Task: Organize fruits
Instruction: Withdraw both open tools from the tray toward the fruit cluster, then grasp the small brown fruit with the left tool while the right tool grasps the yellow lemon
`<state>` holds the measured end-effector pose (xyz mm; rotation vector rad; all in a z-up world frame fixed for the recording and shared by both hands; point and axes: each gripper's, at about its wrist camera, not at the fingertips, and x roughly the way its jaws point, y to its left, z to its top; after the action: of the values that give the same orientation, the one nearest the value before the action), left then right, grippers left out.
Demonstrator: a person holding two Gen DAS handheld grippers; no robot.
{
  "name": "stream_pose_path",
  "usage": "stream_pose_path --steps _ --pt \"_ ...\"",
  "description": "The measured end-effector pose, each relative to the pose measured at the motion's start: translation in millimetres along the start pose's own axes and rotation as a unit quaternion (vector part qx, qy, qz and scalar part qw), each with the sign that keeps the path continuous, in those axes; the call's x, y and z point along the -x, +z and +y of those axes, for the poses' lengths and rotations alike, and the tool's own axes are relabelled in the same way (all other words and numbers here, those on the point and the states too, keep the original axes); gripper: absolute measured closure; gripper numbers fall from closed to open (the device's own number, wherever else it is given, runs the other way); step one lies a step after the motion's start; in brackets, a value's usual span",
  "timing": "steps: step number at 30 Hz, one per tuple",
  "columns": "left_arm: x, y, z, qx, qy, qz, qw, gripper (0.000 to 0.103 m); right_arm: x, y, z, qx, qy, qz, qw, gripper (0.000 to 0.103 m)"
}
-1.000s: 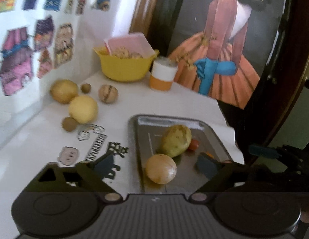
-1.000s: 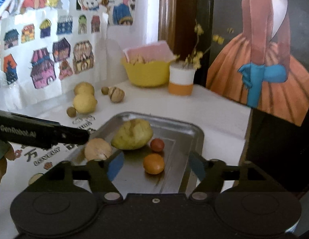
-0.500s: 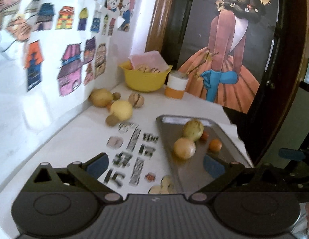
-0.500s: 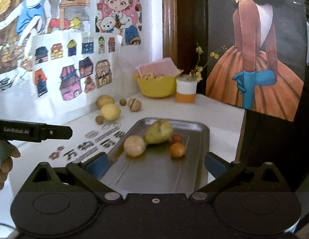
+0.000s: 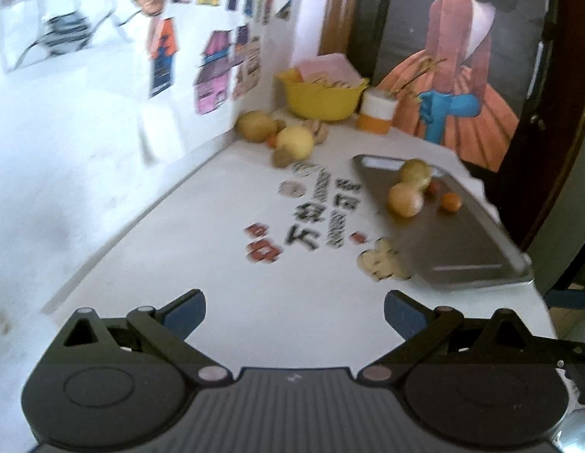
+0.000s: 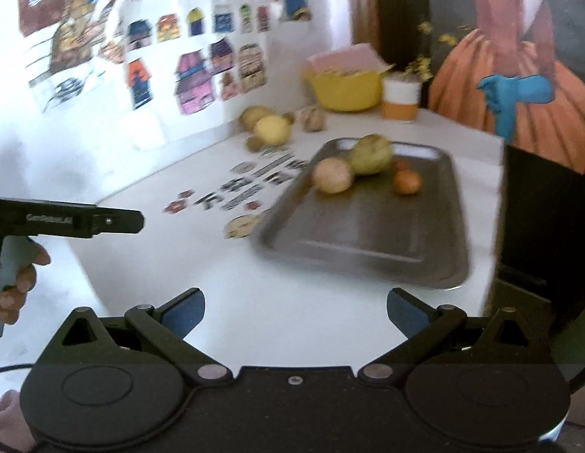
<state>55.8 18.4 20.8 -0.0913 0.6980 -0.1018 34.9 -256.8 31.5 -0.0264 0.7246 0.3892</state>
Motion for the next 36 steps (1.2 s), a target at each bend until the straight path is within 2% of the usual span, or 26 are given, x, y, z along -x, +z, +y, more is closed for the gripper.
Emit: stream_pose_path --steps 9,20,26,36 --pt "9 0 35 -0.001 0.043 0.007 0.9991 0.001 -26 31 46 0.055 0.044 0.009 0.998 0.001" --pt "-24 32 44 -0.014 0.048 0.008 0.9987 0.0 -57 97 65 0.095 0.036 -0.012 0.995 0.001" --pt "-46 49 37 -0.029 0.053 0.004 0.9981 0.001 -74 122 61 0.116 0.032 -0.023 0.992 0.001" --pt "-88 83 30 -0.032 0.057 -0.003 0.9979 0.0 -109 164 23 0.106 0.021 -0.038 0.993 0.001"
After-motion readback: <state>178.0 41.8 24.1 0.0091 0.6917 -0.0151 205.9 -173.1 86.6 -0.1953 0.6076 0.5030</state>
